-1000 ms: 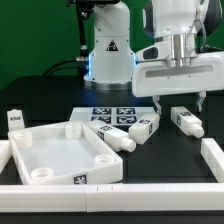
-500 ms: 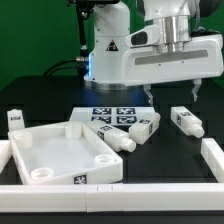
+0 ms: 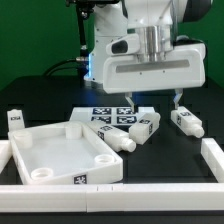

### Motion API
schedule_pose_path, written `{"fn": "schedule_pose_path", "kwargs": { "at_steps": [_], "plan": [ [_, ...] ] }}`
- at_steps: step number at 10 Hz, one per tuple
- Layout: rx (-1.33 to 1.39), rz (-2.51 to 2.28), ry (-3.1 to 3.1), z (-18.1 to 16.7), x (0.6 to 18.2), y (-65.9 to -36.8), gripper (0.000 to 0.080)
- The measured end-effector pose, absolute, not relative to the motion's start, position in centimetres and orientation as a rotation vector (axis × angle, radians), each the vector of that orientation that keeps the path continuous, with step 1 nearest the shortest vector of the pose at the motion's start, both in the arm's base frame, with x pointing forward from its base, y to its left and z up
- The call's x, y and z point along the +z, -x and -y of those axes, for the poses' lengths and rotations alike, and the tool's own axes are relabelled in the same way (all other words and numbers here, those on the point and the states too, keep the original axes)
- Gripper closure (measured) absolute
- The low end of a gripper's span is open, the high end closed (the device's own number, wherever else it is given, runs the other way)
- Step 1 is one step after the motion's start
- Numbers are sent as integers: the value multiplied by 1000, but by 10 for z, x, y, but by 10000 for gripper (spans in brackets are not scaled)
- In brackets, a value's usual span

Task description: Assemble desk

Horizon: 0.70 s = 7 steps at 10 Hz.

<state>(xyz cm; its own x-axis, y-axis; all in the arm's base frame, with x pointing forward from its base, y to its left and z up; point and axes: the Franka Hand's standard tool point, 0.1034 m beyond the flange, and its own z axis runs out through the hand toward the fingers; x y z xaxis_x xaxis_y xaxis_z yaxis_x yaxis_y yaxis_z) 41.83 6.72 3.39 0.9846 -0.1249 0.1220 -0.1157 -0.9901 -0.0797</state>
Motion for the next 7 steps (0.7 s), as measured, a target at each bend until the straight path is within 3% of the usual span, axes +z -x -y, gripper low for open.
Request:
{"fn": "schedule_pose_path", "kwargs": {
  "at_steps": [2, 4, 5, 6, 7],
  "plan": [
    [-226, -198, 3076, -60, 12, -414, 151],
    [-251, -190, 3084, -56, 8, -414, 166],
    [-251, -191, 3084, -56, 8, -414, 335],
    [-251, -192, 3084, -56, 8, -414, 335],
    [-252, -192, 3084, -56, 8, -414, 518]
  ]
}}
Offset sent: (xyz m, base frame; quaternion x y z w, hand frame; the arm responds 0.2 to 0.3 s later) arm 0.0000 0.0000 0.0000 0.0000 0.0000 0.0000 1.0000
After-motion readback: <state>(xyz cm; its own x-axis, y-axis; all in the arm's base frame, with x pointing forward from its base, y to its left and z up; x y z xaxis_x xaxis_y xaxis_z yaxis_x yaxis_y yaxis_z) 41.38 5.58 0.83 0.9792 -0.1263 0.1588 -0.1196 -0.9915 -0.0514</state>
